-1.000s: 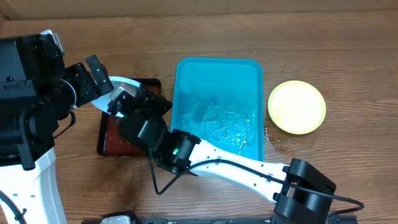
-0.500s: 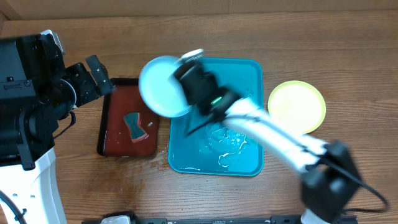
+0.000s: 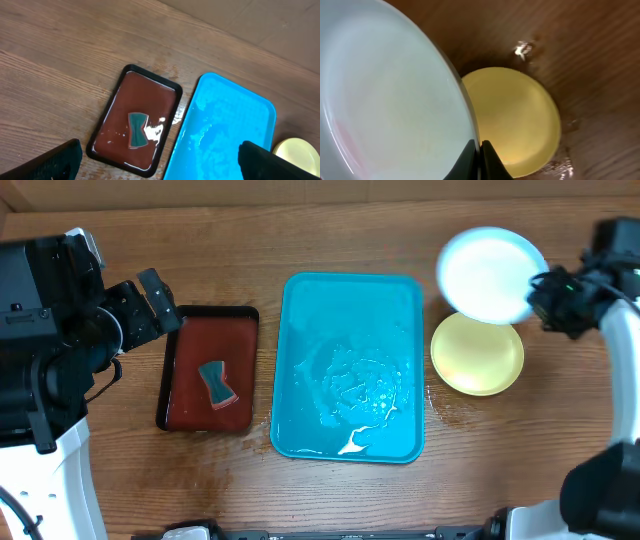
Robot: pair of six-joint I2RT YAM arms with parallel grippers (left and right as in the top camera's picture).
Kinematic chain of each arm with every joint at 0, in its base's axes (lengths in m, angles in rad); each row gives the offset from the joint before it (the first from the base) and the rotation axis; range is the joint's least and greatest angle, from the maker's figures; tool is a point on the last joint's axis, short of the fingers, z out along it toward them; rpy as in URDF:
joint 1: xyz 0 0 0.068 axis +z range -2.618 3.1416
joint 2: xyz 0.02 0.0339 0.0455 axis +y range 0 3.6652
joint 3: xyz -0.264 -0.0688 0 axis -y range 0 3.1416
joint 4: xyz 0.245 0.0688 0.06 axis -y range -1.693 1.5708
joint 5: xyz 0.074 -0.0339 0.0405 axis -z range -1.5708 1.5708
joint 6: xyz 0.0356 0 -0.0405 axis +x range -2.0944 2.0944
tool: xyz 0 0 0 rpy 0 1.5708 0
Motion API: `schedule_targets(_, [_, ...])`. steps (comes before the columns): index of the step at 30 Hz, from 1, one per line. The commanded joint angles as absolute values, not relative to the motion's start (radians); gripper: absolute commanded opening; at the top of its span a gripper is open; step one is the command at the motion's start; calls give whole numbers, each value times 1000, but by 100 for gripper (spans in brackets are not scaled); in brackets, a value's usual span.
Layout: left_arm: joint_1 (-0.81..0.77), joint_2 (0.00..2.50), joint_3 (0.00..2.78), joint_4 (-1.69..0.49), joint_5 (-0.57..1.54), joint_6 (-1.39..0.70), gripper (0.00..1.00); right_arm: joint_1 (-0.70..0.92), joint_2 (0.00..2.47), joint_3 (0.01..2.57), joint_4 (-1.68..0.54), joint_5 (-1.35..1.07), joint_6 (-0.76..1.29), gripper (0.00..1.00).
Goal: Clean dirty plates on tray and stack at the side
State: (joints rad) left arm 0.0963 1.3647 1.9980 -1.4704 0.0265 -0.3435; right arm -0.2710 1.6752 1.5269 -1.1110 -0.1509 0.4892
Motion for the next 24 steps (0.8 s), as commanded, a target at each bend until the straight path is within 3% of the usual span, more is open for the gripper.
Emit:
schedule_targets(1, [99, 1372, 2011, -1470, 34, -336, 100, -340, 1722, 1447, -1114, -204, 482, 4])
schedule_targets(9, [99, 1372, 2011, -1470, 34, -336, 100, -335, 1733, 1248, -1089, -181, 464, 4])
schedule_targets(10, [99, 1372, 2011, -1470, 34, -336, 100, -335, 1733, 1240, -1080, -171, 464, 7])
schedule_targets(12, [99, 1372, 2011, -1470, 34, -336, 100, -335, 1731, 1240, -1067, -186, 460, 32])
schedule_targets(13, [99, 1372, 2011, -1470, 34, -336, 100, -334, 1724, 1242, -1059, -205, 435, 38])
schedule_targets(17, [99, 1372, 2011, -1470, 34, -337, 100, -330, 1639, 1265, -1060, -281, 332, 53])
schedule_targets(22, [99, 1372, 2011, -1470, 42, -344, 100, -267, 1419, 1290, -1081, -552, 163, 70])
schedule_targets(23, [99, 1372, 2011, -1470, 42, -344, 100, -236, 1362, 1291, -1084, -613, 147, 79])
schedule_targets(24, [99, 1372, 2011, -1470, 42, -344, 100, -216, 1329, 1291, -1084, -639, 148, 100])
